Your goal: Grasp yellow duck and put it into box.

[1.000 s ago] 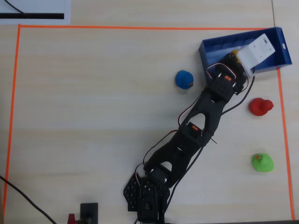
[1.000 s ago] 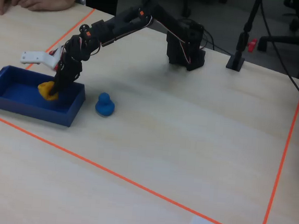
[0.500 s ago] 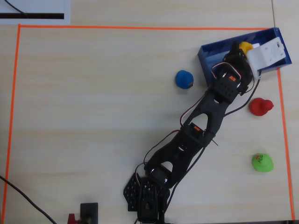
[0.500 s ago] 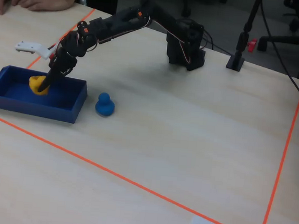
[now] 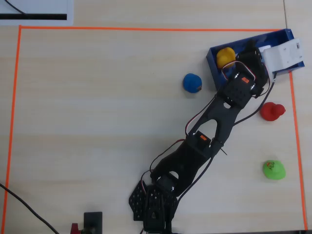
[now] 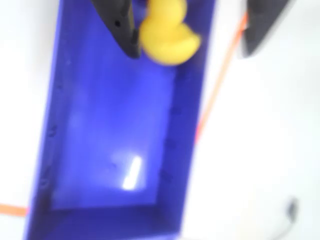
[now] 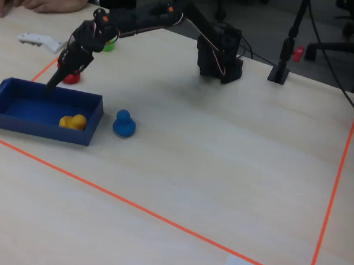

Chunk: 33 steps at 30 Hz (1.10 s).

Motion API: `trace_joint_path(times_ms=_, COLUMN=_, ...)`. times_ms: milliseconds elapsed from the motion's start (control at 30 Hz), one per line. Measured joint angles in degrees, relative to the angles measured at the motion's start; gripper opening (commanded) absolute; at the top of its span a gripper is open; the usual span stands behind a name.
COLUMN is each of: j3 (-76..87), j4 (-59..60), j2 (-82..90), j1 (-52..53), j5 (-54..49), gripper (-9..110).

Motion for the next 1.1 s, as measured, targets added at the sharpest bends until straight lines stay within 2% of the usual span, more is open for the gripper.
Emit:
trace_joint_path(times_ms=200, j3=2.81, j4=8.17, j2=12.48, j1=-0.53, j5=2.29, gripper=1)
trace_joint_path(times_ms=433, j3=21.53, j4=16.17, j2=36.04, j1=-7.56, j5=0.97, gripper=0)
trace_joint_path(times_ms=900, j3=84.81, j4=30.5, j2=98.79, j1=-34.72, j5=-11.43, gripper=0)
trace_joint_path(times_ms=1100, j3=106.44, j4=30.06, j2=117.25, j1=-37.88, j5=-17.84, gripper=0)
